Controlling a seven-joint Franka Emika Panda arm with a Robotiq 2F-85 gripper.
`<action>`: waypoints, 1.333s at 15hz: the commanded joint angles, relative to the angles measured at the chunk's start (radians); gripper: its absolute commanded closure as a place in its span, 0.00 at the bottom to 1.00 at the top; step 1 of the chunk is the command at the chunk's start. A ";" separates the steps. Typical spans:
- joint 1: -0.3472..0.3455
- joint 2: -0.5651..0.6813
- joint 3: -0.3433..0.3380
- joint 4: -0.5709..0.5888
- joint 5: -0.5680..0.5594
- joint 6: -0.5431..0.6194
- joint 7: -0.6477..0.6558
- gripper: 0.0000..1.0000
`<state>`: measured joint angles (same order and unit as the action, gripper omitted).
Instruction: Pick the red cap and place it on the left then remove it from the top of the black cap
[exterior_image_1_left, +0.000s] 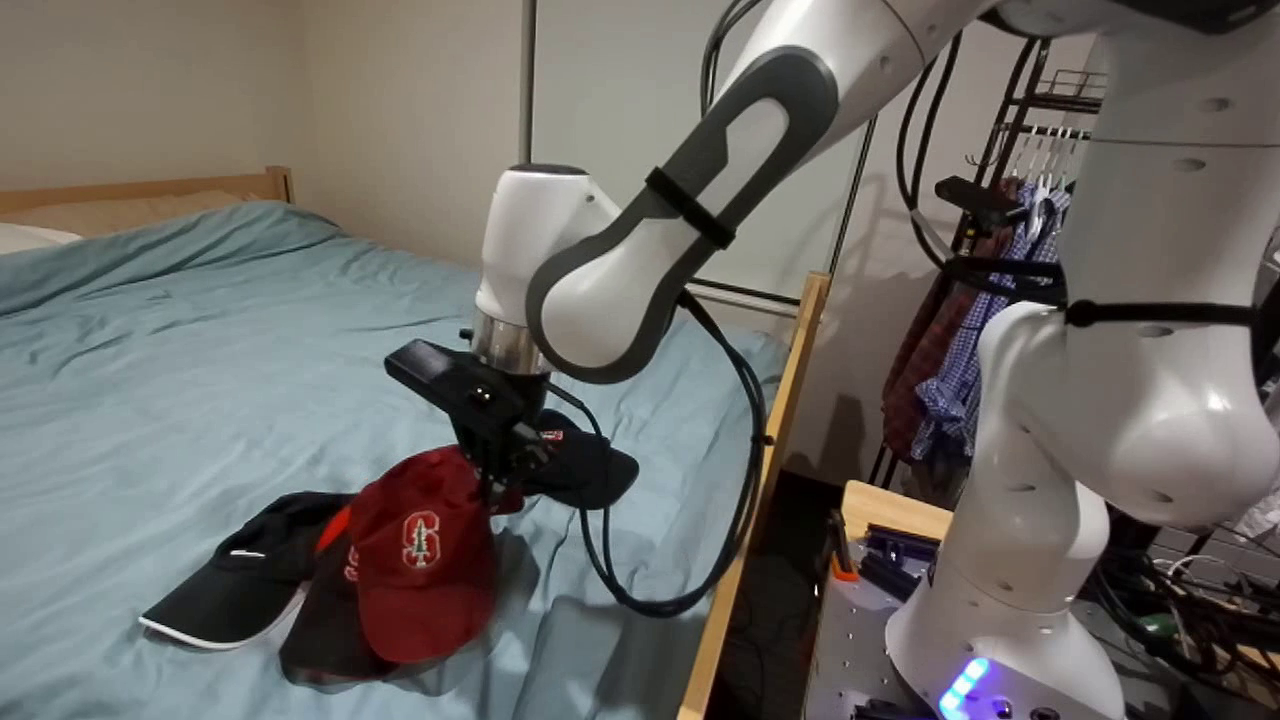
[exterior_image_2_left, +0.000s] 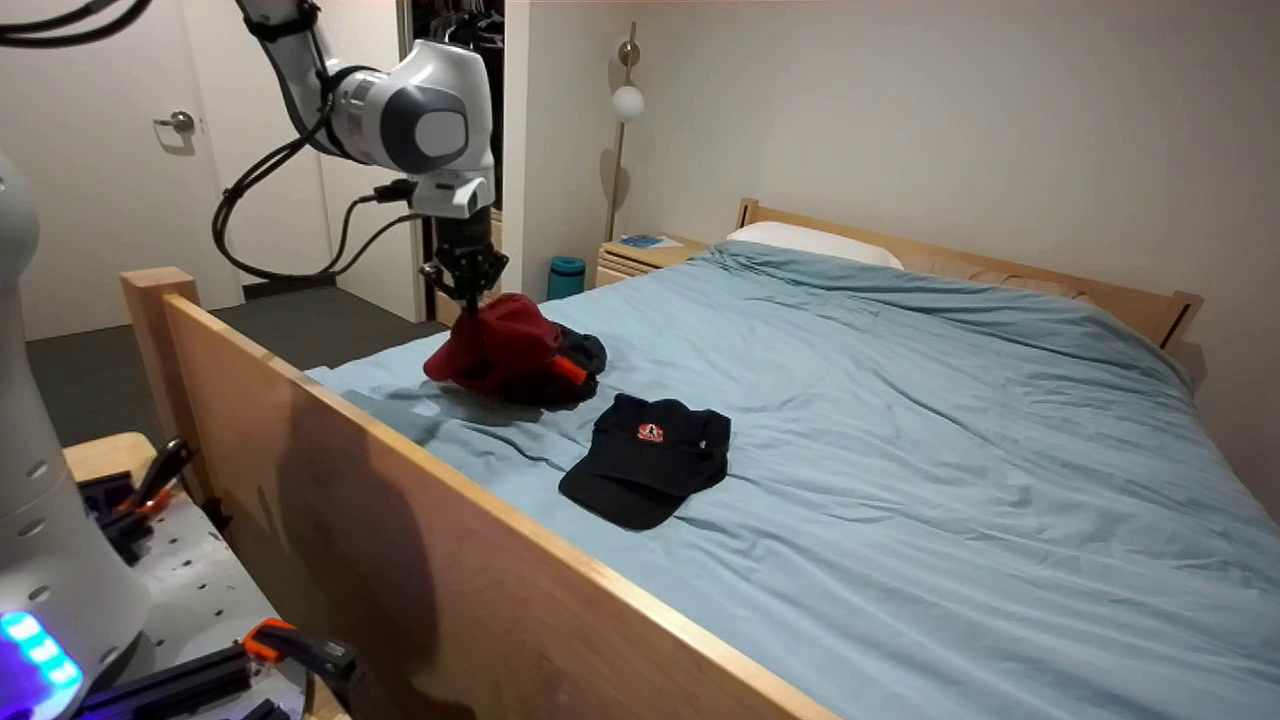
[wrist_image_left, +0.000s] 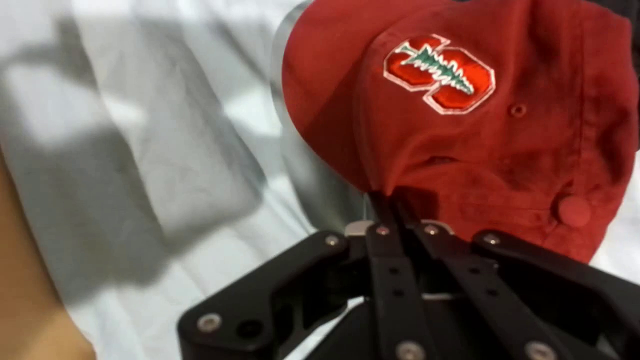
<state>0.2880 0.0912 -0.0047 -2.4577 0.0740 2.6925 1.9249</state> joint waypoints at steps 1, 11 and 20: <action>-0.033 -0.099 0.063 -0.128 0.038 0.017 0.100 0.95; -0.060 -0.118 0.141 -0.239 0.333 0.032 0.087 0.96; -0.090 -0.075 0.136 -0.196 0.261 0.043 -0.014 0.64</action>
<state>0.2204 0.0104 0.1126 -2.6730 0.3357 2.7302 1.9882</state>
